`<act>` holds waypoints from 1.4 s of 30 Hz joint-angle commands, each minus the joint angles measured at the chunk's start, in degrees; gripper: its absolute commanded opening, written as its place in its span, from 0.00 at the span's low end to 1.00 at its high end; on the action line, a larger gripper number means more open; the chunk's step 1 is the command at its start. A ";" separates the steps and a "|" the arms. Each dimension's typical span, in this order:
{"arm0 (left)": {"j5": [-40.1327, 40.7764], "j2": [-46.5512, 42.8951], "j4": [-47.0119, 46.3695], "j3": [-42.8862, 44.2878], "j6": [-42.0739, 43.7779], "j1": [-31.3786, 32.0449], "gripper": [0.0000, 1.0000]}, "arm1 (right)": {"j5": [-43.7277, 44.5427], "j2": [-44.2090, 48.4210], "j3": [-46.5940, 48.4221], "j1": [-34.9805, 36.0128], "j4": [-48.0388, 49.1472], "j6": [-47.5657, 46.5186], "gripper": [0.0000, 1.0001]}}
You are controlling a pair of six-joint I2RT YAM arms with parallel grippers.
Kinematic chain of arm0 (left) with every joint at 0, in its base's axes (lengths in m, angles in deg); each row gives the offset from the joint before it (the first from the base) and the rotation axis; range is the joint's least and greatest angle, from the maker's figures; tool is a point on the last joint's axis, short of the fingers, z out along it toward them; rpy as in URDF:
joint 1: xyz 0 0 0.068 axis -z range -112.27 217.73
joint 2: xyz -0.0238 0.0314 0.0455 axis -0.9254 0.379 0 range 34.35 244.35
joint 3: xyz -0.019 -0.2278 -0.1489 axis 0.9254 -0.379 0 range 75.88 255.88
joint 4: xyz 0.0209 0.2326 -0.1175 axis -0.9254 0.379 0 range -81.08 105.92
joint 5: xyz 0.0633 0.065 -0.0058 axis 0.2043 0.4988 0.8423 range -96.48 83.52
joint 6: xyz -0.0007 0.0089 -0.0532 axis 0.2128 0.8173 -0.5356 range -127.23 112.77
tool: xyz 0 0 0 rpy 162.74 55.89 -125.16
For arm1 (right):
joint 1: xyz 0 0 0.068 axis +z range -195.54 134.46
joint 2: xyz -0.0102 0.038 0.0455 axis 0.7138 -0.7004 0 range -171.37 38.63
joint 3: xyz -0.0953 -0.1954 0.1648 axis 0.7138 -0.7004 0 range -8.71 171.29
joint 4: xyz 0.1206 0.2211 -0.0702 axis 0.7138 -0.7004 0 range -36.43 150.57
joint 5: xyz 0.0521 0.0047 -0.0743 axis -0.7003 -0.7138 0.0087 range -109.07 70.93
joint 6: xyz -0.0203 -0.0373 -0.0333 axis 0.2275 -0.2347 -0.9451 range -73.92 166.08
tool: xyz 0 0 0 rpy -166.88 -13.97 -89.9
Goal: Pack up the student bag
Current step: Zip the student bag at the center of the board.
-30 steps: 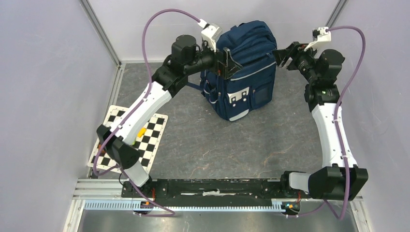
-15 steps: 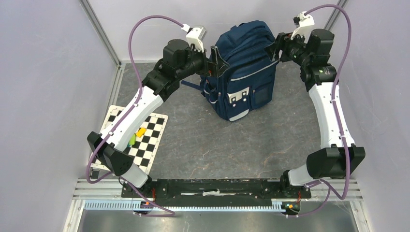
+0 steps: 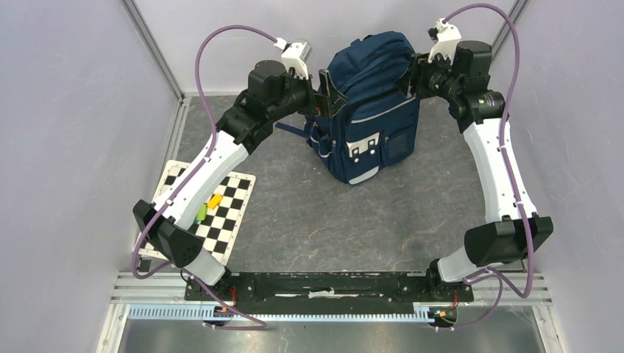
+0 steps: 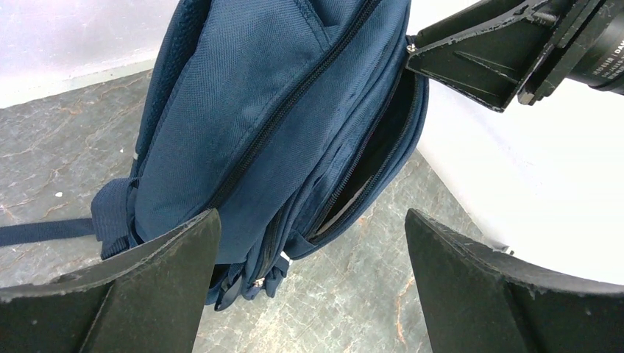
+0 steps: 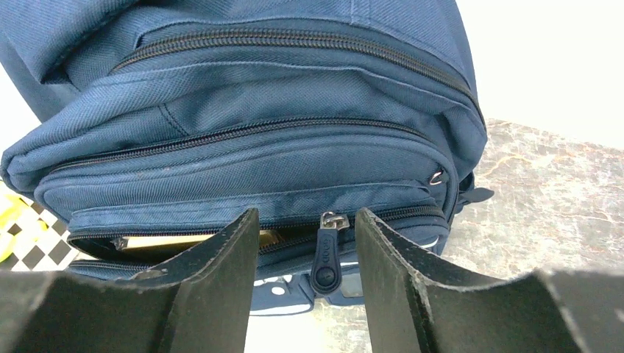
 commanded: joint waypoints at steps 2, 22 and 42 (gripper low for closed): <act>-0.77 0.37 -1.83 0.15 -1.67 -0.50 1.00 | 5.84 0.05 4.04 1.82 -5.26 -3.19 0.54; -3.86 5.76 -3.40 6.11 2.64 -0.59 1.00 | 17.38 1.09 4.91 6.20 -8.88 -5.13 0.33; -11.12 13.27 -4.52 12.10 10.11 -0.59 0.27 | 14.30 5.98 -2.89 11.39 4.18 16.31 0.00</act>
